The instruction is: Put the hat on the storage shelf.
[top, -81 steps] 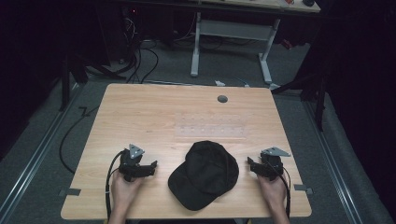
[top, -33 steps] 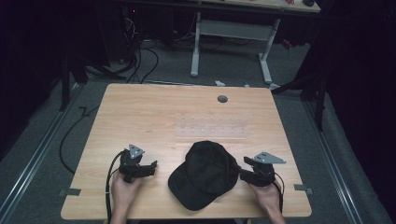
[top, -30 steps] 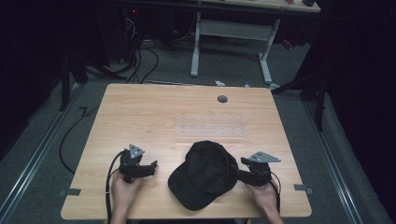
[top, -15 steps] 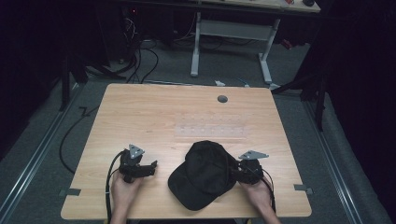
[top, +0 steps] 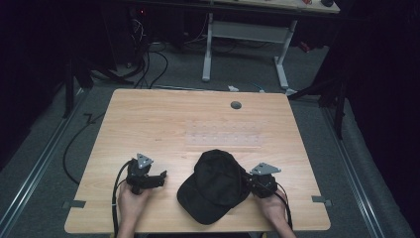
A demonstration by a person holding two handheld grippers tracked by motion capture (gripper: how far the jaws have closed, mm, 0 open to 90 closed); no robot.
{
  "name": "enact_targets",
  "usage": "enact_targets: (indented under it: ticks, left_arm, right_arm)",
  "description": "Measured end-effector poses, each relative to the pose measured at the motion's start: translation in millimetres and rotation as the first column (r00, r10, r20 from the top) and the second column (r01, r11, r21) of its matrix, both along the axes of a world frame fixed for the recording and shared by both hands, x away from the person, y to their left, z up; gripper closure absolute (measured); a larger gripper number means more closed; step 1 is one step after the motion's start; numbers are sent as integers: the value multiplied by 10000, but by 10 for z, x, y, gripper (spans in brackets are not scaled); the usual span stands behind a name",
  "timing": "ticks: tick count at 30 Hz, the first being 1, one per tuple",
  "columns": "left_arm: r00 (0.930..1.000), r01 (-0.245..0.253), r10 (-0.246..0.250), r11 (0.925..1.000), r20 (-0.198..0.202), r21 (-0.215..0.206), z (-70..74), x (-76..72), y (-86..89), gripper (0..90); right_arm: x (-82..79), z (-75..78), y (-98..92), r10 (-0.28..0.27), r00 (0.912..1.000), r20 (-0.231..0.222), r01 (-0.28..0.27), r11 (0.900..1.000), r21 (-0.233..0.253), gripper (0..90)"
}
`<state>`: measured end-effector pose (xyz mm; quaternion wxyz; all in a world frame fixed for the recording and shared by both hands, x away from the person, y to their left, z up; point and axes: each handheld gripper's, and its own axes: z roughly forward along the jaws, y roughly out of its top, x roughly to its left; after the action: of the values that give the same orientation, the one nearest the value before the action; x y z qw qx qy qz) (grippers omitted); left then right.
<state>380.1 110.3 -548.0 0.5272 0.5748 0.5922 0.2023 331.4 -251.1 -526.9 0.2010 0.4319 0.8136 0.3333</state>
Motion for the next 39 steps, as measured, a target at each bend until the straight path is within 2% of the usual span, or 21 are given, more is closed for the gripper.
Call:
enact_targets:
  ticks: [8, 22, 28, 34, 39]
  left_arm:
    - [10000, -53, 53, 10000, 21, -24, 1, -1, 2, 169]
    - [9999, -136, 137, 9999, 40, -69, 4, -4, 0, 183]
    - [9999, -144, 145, 9999, 58, -60, 3, -4, -1, 183]
    - [9999, 3, -2, 10000, 110, -74, 6, -15, -6, 216]
    - [9999, -16, 17, 10000, 104, -70, 6, -14, -9, 215]
  right_arm:
    - [42, 9, -54, -70, 10000, -51, 72, 9989, 465, 841]
    - [88, 243, -184, -28, 9995, 305, -11, 9917, 1284, 842]
    - [106, 315, -232, -128, 9988, 466, 60, 9898, 1426, 842]
    - [128, 446, -243, 25, 9967, 807, -134, 9908, 1345, 843]
    - [138, 516, -251, 62, 9957, 920, -193, 9897, 1420, 843]
